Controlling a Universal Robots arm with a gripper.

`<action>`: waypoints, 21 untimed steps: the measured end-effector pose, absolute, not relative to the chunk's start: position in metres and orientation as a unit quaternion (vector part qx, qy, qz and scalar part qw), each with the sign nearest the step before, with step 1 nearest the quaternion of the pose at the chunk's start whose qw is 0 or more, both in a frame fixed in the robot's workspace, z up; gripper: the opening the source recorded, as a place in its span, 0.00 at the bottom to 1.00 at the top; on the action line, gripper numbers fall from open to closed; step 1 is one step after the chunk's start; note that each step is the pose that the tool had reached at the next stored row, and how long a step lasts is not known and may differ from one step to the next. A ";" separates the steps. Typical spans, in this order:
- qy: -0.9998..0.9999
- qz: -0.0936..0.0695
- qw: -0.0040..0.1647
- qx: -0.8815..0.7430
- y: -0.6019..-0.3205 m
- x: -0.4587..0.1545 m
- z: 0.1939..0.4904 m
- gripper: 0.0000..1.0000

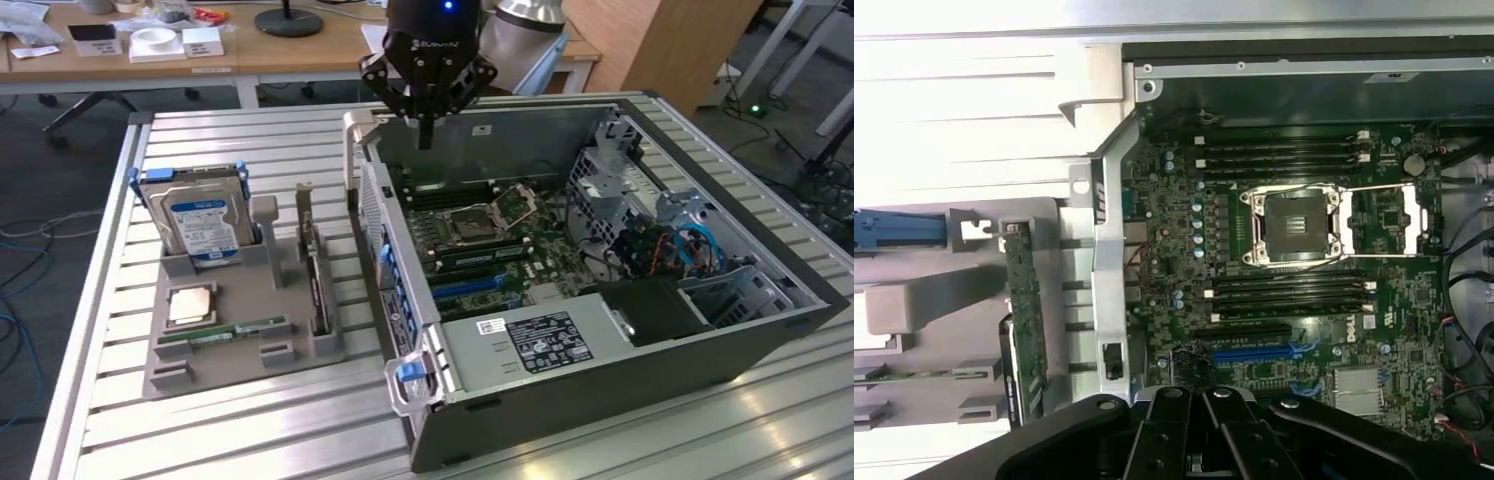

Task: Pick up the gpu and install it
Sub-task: 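Reach for the gpu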

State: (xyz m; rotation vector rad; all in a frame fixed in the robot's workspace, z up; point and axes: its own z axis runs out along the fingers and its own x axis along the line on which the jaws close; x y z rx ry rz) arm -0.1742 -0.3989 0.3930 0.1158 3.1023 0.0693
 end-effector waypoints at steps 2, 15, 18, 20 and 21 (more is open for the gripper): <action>0.999 0.022 0.019 0.037 -0.399 -0.179 0.393 0.11; 0.999 0.023 0.024 0.037 -0.399 -0.210 0.393 0.11; 0.999 0.023 0.025 0.037 -0.399 -0.218 0.393 0.11; 0.999 0.023 0.026 0.037 -0.399 -0.223 0.393 0.11; 0.999 0.023 0.026 0.037 -0.399 -0.225 0.393 0.11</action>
